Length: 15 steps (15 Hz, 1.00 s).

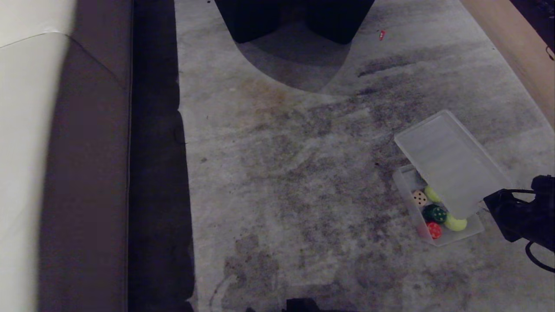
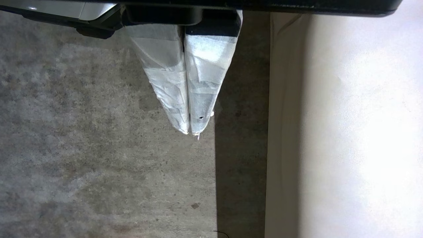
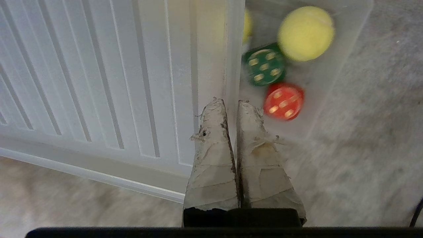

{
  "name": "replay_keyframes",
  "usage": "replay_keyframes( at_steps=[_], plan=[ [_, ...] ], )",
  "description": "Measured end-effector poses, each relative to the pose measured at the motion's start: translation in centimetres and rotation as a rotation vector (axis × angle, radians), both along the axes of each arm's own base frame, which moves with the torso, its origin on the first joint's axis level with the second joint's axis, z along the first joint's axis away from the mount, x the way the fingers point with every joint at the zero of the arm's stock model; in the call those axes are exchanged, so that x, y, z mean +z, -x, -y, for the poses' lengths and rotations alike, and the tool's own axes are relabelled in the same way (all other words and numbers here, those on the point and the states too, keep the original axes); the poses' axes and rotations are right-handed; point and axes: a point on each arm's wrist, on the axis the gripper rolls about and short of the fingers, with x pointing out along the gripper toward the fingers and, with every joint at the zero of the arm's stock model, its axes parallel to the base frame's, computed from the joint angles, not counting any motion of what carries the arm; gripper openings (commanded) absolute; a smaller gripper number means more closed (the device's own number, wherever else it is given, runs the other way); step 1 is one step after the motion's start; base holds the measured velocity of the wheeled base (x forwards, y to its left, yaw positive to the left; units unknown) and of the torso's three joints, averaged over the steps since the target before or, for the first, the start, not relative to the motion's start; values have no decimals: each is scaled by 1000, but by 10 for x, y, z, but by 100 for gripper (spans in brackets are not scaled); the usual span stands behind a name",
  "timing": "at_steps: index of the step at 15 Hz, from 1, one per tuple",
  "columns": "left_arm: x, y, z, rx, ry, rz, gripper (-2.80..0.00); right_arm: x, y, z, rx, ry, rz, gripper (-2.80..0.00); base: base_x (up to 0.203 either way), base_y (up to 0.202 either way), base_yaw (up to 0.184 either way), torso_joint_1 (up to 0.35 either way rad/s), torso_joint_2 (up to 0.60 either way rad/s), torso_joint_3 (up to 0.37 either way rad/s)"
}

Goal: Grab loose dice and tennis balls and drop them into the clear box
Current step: Close the lid

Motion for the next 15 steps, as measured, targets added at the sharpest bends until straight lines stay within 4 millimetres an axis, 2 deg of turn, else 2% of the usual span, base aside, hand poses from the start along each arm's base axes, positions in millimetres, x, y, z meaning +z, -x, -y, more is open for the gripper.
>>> replay_keyframes(
  at_steps=[5, 11, 15],
  plan=[
    [0, 0, 0, 0, 0, 0, -280, -52, -16, 7, -9, -44, -70, -280, 0, 0, 0, 0, 0, 0],
    [0, 0, 0, 0, 0, 0, -280, -98, -22, 9, -50, -143, -116, -280, 0, 0, 0, 0, 0, 0],
    [0, 0, 0, 0, 0, 0, -280, -118, -22, 10, -56, -164, -160, -280, 0, 0, 0, 0, 0, 0]
  ],
)
